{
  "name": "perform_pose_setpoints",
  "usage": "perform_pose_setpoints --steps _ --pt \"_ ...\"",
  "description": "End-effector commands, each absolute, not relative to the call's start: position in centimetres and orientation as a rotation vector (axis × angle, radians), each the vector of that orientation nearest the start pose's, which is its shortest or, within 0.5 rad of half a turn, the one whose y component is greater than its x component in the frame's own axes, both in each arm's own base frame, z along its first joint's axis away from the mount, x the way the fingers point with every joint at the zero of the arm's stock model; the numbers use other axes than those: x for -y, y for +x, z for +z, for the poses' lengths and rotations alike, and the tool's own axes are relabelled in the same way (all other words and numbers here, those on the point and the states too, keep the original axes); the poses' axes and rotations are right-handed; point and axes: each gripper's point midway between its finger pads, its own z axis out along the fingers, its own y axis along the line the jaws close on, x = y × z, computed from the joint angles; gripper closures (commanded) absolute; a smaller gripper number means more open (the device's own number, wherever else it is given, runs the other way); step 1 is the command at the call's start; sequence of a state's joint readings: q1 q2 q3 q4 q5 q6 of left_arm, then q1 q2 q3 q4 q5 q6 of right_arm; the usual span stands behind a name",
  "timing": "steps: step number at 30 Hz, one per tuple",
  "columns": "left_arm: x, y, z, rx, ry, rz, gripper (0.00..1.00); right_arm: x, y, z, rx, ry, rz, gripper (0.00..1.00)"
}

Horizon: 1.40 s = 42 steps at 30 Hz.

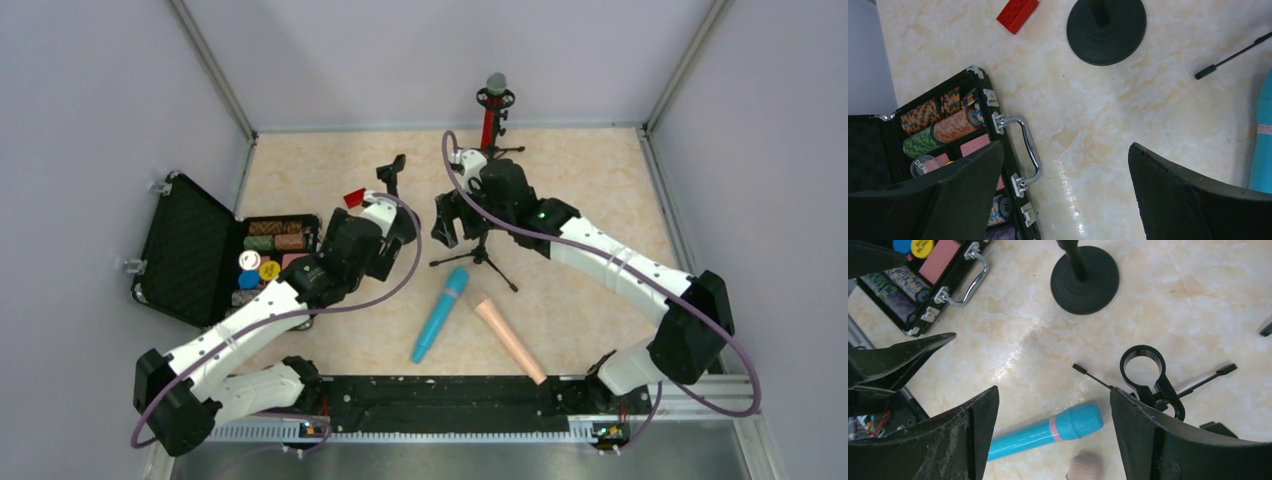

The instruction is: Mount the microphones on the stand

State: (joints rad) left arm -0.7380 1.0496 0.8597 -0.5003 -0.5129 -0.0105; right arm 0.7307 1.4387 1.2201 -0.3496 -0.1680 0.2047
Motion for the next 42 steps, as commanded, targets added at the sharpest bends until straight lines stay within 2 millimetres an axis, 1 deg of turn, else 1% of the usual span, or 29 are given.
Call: perform_pose_setpoints --steps 1,3,5,8,10,14,18,24,29,34,39,42 --pt "12.5 27.8 19.4 -2.057 0.405 0.116 0.01 -31.3 31.4 23.0 -2.064 -0.673 0.565 0.20" --pt "12.3 27.8 19.4 -2.057 0.403 0.131 0.01 -31.2 32.2 22.9 -2.064 -0.664 0.504 0.20" --pt "12.2 27.8 19.4 -2.055 0.405 0.137 0.01 -30.8 33.2 22.3 -2.076 -0.648 0.429 0.19" --pt "12.3 27.7 19.3 -2.057 0.418 0.124 0.01 -29.7 34.5 21.7 -2.099 -0.613 0.309 0.18" --pt "12.3 27.6 19.2 -2.060 0.423 0.125 0.01 -29.1 35.1 21.6 -2.107 -0.589 0.254 0.17" --pt "12.5 27.6 19.1 -2.063 0.435 0.122 0.01 -28.3 35.9 22.0 -2.095 -0.556 0.188 0.15" --pt "12.5 27.6 18.9 -2.067 0.439 0.125 0.01 -27.1 36.7 22.6 -2.090 -0.502 0.119 0.13" --pt "12.6 27.5 18.8 -2.072 0.450 0.115 0.01 -25.4 37.2 22.1 -2.132 -0.456 0.125 0.13" --pt "12.7 27.5 18.8 -2.074 0.455 0.111 0.01 -25.0 37.4 22.1 -2.157 -0.441 0.219 0.13" --pt "12.8 27.5 18.7 -2.076 0.461 0.108 0.01 -23.4 38.2 21.9 -2.179 -0.397 0.233 0.13" --pt "12.9 27.5 18.5 -2.084 0.469 0.106 0.01 -22.3 38.9 22.4 -2.180 -0.372 0.289 0.13" --pt "13.0 27.5 18.5 -2.084 0.472 0.103 0.01 -21.9 39.5 23.2 -2.165 -0.363 0.322 0.13"
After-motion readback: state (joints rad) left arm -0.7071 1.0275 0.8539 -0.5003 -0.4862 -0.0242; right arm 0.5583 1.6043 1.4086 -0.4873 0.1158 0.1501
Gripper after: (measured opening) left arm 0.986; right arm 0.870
